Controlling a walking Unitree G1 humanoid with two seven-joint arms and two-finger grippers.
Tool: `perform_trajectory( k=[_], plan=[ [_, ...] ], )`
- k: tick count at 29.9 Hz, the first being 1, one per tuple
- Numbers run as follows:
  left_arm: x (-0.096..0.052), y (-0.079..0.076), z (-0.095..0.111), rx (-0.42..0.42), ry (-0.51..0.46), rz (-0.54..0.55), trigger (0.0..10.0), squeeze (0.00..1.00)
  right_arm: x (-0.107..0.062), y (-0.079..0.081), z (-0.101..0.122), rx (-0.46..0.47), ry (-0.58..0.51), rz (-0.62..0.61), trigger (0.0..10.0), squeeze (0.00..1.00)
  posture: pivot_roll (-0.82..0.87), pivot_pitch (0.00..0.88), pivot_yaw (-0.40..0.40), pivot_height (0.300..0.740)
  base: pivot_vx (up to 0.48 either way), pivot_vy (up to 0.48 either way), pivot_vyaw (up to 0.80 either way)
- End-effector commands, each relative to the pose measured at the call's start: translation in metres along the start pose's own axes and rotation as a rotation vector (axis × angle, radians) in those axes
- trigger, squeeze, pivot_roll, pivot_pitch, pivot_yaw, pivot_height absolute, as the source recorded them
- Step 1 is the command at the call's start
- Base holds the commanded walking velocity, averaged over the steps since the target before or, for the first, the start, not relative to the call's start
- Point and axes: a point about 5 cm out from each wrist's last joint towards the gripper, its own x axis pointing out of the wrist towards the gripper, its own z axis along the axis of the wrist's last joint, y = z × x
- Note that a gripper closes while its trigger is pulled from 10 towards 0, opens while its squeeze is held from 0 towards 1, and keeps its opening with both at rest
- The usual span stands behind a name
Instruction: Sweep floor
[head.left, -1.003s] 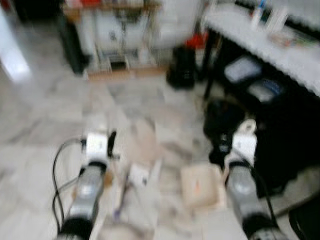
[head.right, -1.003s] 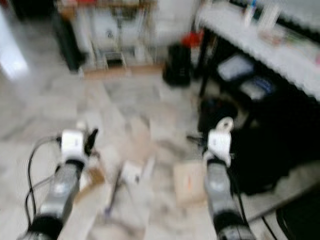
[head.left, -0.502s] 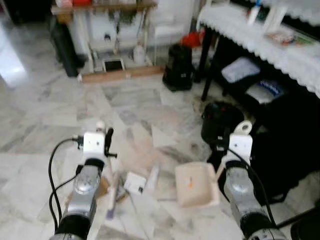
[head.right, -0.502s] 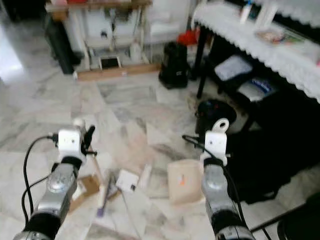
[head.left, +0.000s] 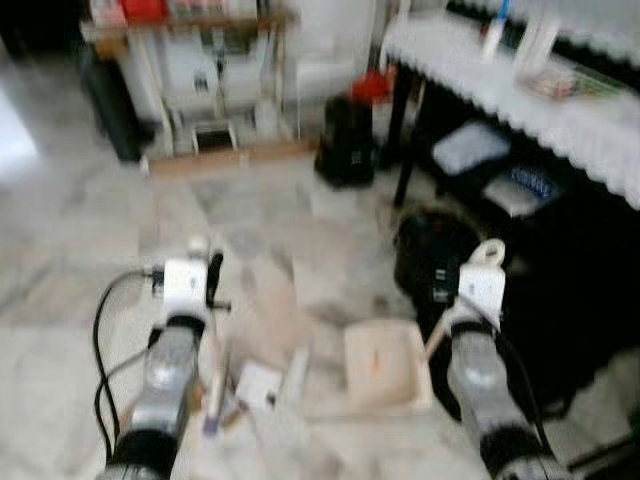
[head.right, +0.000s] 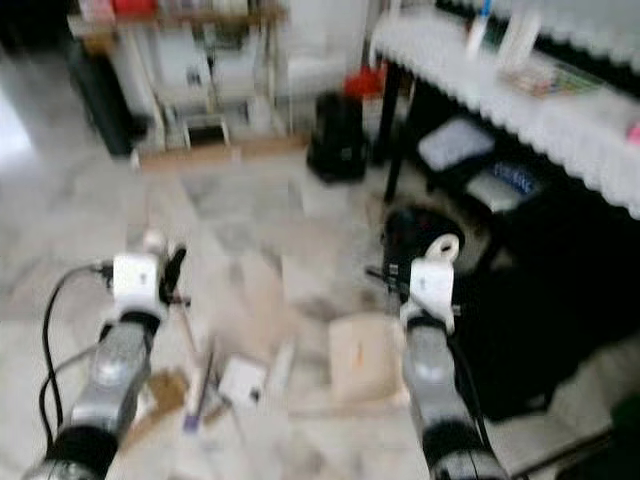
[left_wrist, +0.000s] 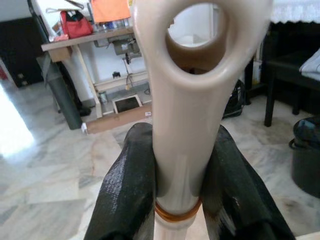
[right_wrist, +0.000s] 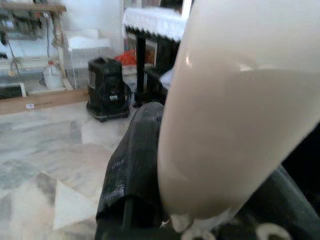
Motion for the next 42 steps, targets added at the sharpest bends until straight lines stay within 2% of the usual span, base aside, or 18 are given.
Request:
perform_trajectory(
  k=[1, 14, 19, 42],
  plan=[
    [0.0062, 0.0012, 0.0152, 0.009, -0.075, -0.002, 10.0, 0.00, 0.0075, -0.0002, 0.0141, 0.005, -0.061, -0.006, 10.0, 0.00, -0.02, 0.000, -0.016, 0.740, 0.285, 0.000, 0.00],
    [0.0064, 0.0020, 0.0157, 0.010, -0.076, -0.002, 10.0, 0.00, 0.0065, 0.0032, 0.0138, -0.010, -0.065, 0.021, 10.0, 0.00, -0.02, 0.000, -0.016, 0.740, 0.287, 0.000, 0.00],
    [0.0062, 0.0018, 0.0153, 0.011, -0.075, -0.001, 10.0, 0.00, 0.0057, 0.0052, 0.0135, -0.008, -0.064, 0.030, 10.0, 0.00, -0.02, 0.000, -0.016, 0.740, 0.287, 0.000, 0.69],
    [0.0058, 0.0004, 0.0149, 0.010, -0.071, -0.012, 10.0, 0.00, 0.0045, 0.0059, 0.0104, 0.004, -0.047, 0.032, 10.0, 0.00, -0.02, 0.000, -0.014, 0.740, 0.287, 0.000, 0.00]
  ],
)
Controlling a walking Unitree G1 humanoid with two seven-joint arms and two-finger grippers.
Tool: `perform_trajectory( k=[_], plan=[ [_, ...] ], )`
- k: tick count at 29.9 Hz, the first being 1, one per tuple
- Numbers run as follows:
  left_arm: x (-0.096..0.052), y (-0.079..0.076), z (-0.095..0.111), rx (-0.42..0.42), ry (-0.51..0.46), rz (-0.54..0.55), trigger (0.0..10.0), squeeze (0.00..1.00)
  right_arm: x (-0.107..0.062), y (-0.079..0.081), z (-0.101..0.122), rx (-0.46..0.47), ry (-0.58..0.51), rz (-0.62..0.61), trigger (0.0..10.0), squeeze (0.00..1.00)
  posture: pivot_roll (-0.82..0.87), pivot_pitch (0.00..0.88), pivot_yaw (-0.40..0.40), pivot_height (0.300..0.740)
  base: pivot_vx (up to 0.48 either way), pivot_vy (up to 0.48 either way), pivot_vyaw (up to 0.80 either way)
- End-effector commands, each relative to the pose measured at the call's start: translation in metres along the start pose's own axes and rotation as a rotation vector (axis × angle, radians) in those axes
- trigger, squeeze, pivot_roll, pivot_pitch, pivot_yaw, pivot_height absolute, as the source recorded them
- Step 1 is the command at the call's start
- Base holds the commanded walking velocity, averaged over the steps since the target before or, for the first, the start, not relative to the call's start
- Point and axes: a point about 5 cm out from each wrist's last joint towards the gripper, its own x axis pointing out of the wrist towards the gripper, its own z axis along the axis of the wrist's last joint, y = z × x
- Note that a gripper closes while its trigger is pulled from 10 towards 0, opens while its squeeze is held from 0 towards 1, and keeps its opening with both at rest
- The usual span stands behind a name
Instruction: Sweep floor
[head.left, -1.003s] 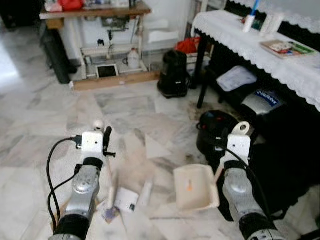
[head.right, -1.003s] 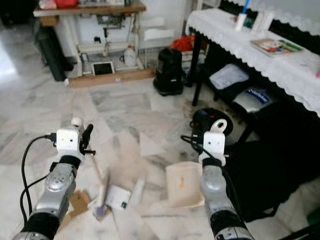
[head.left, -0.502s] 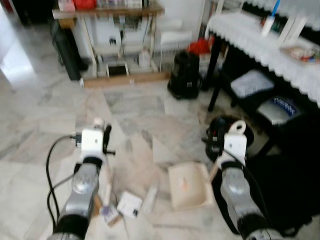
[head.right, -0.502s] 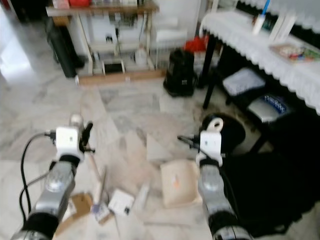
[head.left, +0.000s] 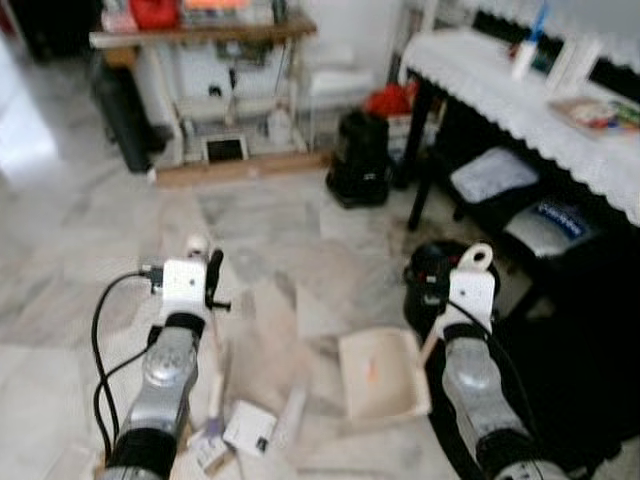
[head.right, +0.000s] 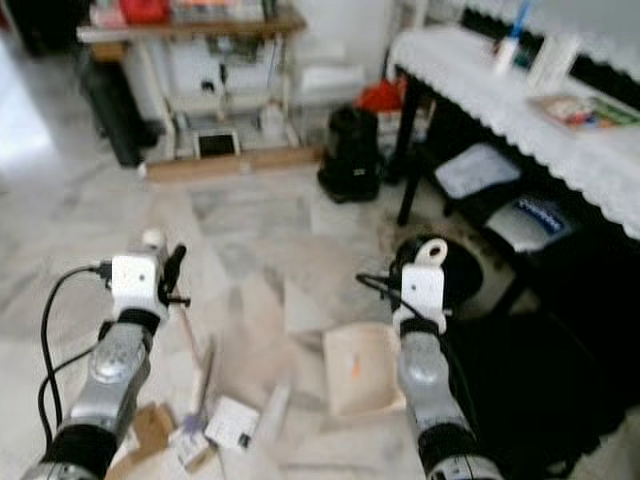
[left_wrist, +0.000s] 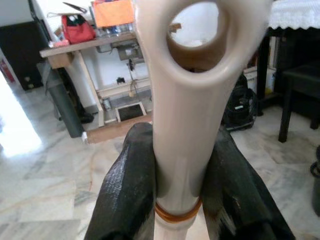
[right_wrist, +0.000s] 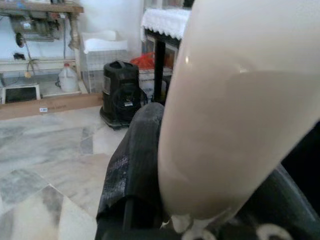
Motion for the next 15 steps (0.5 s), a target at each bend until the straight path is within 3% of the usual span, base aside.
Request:
perform_trajectory(
  k=[1, 15],
  plan=[
    [0.0057, -0.0024, 0.0118, 0.007, -0.057, -0.015, 10.0, 0.00, 0.0067, -0.0026, 0.0118, 0.001, -0.054, -0.011, 10.0, 0.00, -0.02, 0.000, -0.014, 0.740, 0.285, 0.000, 0.00],
    [0.0032, -0.0031, 0.0083, 0.005, -0.042, -0.022, 10.0, 0.00, 0.0046, -0.0010, 0.0093, 0.004, -0.044, -0.006, 10.0, 0.00, -0.02, 0.000, -0.010, 0.740, 0.286, 0.000, 0.00]
  ],
)
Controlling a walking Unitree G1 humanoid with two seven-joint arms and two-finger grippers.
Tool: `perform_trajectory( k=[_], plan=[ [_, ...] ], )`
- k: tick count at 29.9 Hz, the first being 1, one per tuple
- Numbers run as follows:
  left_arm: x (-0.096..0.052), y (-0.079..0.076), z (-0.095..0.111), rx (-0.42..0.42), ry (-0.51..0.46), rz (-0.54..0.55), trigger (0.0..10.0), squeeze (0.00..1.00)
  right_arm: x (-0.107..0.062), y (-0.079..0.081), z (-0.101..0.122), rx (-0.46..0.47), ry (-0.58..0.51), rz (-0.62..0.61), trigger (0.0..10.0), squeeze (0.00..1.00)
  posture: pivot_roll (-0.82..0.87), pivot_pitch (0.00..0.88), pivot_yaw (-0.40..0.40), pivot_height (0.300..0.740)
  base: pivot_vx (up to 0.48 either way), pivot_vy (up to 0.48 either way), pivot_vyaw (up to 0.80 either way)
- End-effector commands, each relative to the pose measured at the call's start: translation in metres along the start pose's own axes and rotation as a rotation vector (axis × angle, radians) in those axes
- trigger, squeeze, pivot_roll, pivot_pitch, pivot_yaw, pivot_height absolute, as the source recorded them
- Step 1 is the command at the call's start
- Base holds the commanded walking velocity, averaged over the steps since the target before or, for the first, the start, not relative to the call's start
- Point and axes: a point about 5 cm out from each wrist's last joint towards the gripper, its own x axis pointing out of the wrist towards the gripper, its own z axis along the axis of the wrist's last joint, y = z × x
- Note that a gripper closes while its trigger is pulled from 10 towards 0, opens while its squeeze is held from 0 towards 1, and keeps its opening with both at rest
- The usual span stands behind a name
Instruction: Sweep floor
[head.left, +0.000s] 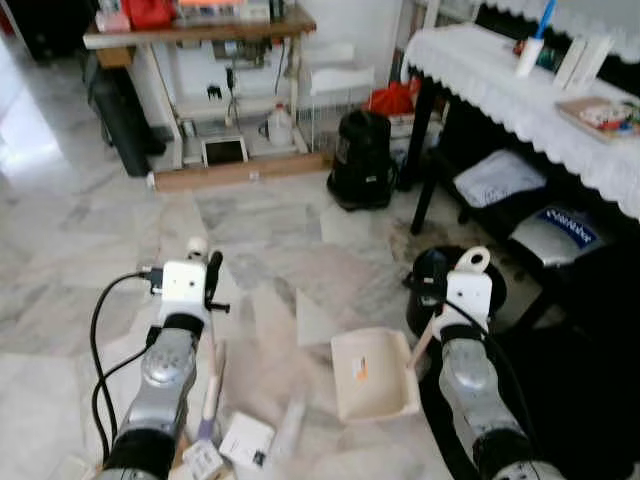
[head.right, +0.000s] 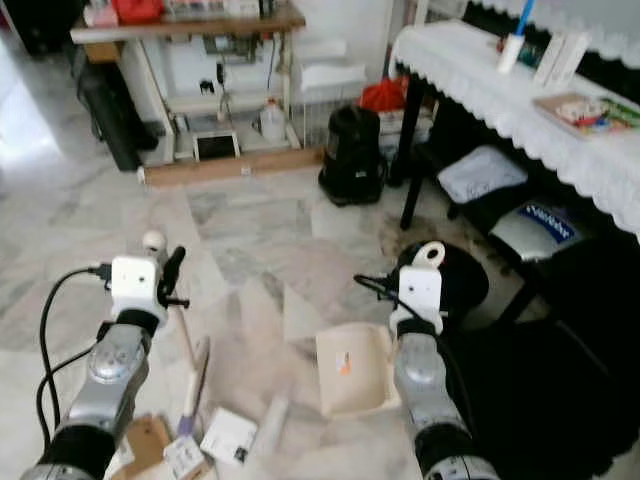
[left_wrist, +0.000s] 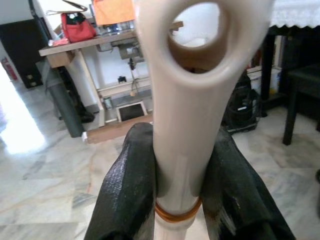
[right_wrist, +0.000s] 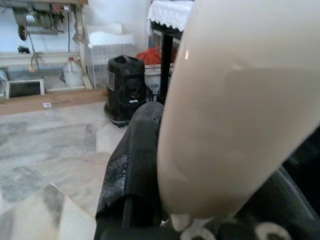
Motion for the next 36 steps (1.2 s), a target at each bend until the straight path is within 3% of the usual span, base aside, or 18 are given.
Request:
perform_trajectory(
  k=[1, 15, 23, 36],
  plan=[
    [0.004, 0.005, 0.009, 0.009, -0.045, 0.006, 10.0, 0.00, 0.008, 0.003, 0.015, 0.010, -0.065, 0.001, 10.0, 0.00, -0.02, 0.000, -0.010, 0.740, 0.285, 0.000, 0.00],
    [0.003, 0.003, 0.006, -0.011, -0.029, -0.021, 10.0, 0.00, 0.005, 0.000, 0.003, 0.069, 0.014, -0.027, 10.0, 0.00, -0.02, 0.000, -0.005, 0.740, 0.041, 0.000, 0.00],
    [0.004, 0.003, 0.001, -0.047, 0.000, -0.043, 10.0, 0.00, 0.000, -0.012, -0.017, 0.175, 0.135, -0.115, 10.0, 0.00, -0.02, 0.000, 0.001, 0.740, 0.000, 0.000, 0.00],
    [0.007, 0.003, -0.001, -0.080, 0.023, -0.082, 10.0, 0.00, -0.005, -0.013, -0.028, 0.160, 0.187, -0.126, 10.0, 0.00, -0.01, 0.000, 0.012, 0.740, 0.000, 0.000, 0.00]
  ],
)
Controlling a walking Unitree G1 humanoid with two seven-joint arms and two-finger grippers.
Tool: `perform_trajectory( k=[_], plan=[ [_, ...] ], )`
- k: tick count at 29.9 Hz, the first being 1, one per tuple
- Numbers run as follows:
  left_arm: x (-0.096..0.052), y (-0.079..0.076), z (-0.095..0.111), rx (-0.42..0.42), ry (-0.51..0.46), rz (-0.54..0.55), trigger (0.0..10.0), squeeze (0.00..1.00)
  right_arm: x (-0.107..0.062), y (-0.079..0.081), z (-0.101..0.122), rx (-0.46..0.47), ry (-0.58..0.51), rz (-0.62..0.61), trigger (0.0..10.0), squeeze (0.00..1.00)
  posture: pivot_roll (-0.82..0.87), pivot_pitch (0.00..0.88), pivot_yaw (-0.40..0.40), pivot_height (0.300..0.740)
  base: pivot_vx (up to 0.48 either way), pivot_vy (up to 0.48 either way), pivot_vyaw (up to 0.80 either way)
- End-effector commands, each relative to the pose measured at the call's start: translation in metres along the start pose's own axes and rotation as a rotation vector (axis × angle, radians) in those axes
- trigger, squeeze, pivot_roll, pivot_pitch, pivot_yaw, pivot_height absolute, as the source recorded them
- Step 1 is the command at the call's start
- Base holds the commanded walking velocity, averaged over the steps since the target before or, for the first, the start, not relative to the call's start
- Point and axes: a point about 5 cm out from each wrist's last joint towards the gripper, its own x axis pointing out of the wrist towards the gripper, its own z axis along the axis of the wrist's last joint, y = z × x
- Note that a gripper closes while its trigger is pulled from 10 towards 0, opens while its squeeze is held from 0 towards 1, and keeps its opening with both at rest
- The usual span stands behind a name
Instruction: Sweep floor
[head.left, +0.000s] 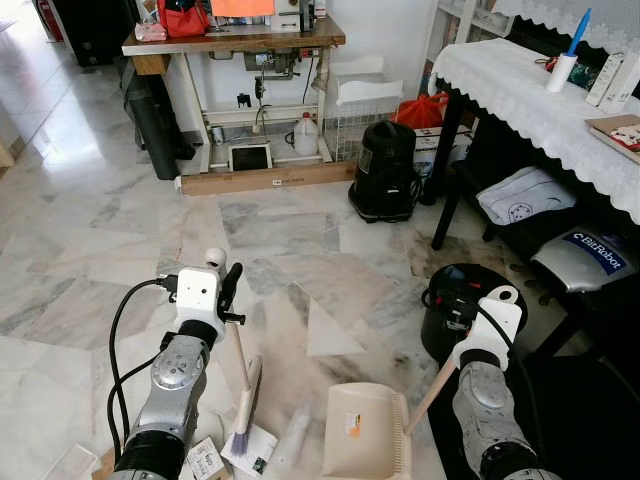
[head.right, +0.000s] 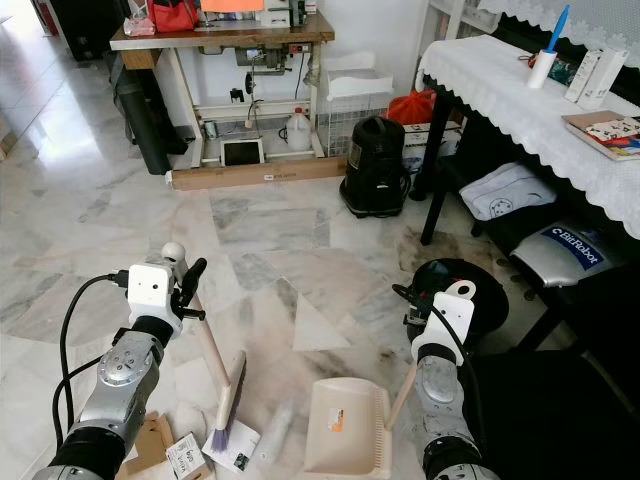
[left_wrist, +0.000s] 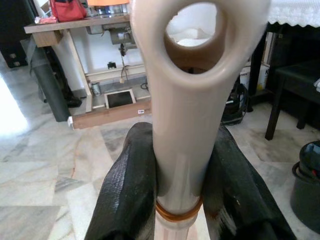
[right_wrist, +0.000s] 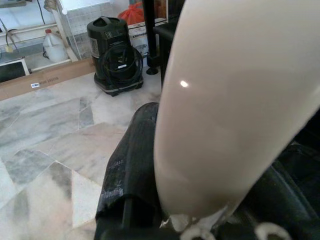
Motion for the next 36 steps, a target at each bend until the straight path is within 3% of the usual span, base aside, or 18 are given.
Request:
perform_trajectory(
  k=[1, 7, 16, 36],
  plan=[
    [0.010, 0.003, 0.013, -0.017, -0.045, -0.001, 10.0, 0.00, 0.003, 0.001, 0.007, -0.013, -0.030, -0.001, 10.0, 0.00, -0.01, 0.000, 0.014, 0.740, 0.000, 0.000, 0.00],
    [0.016, -0.001, 0.015, -0.064, -0.034, -0.035, 10.0, 0.00, 0.001, 0.001, -0.002, -0.038, 0.024, -0.014, 10.0, 0.00, -0.01, 0.000, 0.019, 0.740, 0.000, 0.000, 0.00],
    [0.014, 0.009, 0.010, -0.052, 0.004, -0.040, 10.0, 0.00, -0.004, -0.001, -0.014, -0.058, 0.083, -0.026, 10.0, 0.00, -0.02, 0.000, 0.028, 0.740, 0.000, 0.000, 0.00],
    [0.013, 0.007, -0.005, -0.024, 0.131, -0.108, 10.0, 0.00, -0.006, 0.002, -0.020, -0.063, 0.119, -0.025, 10.0, 0.00, -0.01, 0.000, 0.033, 0.740, 0.000, 0.000, 0.00]
  ],
)
